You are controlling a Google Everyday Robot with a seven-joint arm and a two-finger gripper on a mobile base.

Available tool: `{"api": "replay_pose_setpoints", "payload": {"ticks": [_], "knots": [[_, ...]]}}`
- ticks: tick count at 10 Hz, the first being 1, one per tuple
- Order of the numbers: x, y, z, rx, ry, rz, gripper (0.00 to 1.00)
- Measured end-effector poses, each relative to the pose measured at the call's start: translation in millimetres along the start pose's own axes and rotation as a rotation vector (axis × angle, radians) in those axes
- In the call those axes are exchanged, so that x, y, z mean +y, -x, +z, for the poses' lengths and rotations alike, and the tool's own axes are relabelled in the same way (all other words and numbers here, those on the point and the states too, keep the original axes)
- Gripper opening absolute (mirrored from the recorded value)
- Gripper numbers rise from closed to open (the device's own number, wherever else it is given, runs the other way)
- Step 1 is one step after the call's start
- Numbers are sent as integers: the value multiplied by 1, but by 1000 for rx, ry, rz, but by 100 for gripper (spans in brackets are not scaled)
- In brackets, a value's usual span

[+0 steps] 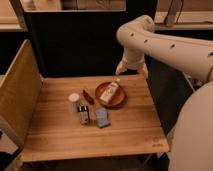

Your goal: Place the ceramic cup over the eraser

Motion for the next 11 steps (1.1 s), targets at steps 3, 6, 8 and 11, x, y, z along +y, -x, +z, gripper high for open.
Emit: {"api": "replay_pose_setpoints", "payload": {"ticks": [3,6,8,11], "knots": [[29,-5,-22,-20,62,-56,80],[91,-31,-45,-81,63,-250,80],[123,-48,-42,-116,31,-357,80],[186,-73,-18,-112,19,-472,80]]}}
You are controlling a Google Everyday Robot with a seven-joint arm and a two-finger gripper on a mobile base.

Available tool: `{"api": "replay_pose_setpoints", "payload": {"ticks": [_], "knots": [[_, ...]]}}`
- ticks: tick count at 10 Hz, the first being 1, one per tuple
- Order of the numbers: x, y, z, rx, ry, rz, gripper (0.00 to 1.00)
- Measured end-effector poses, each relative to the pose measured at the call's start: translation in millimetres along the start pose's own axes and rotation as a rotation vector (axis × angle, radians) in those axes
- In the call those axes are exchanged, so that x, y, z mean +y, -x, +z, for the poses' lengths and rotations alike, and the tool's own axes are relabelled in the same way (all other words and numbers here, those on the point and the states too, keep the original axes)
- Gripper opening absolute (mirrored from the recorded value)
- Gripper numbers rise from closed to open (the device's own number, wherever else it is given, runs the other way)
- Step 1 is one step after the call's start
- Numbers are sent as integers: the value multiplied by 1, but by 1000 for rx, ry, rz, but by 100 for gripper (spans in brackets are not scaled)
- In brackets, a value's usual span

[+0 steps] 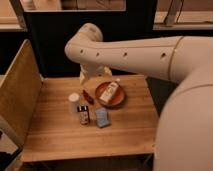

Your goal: Place the ceramic cup over the eraser

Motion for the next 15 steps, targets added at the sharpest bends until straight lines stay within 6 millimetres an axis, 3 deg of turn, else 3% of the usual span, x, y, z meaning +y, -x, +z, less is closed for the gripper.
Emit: {"api": "replay_pose_setpoints", "payload": {"ticks": [3,6,9,11,13,15], "knots": [[69,1,17,45,45,-69,80],[65,0,18,54,38,-64,80],[74,6,21,36,44,-105,80],[103,9,33,38,79,-183,80],[135,6,62,85,118,-258,80],[151,6,87,122,138,-293,80]]}}
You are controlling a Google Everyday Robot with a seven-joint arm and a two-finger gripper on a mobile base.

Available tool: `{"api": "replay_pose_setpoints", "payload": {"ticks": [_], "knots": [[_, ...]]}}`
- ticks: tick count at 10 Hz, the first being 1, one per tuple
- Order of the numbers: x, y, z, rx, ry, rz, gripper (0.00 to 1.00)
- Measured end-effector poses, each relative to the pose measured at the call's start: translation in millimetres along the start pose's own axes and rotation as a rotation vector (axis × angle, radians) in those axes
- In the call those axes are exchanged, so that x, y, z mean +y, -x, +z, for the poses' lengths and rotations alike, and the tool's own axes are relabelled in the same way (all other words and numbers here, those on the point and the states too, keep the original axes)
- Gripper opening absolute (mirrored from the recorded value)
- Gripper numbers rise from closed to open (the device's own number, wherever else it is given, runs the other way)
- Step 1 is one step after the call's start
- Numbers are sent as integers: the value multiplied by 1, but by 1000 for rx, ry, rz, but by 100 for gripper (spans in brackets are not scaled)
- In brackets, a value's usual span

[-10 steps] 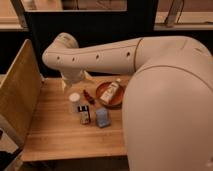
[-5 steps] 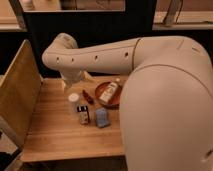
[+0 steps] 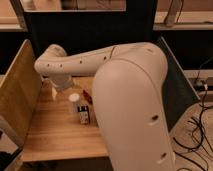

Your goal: Place the ceramic cup over the eraser

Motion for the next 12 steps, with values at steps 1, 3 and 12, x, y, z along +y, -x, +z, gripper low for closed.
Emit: {"api": "replay_pose_setpoints", "payload": {"ticks": [1,3,12], "knots": [[1,7,16,19,13,-8,80],[-6,14,39,57,16,-3,80],[-51,7,79,136,86,131,80]]}}
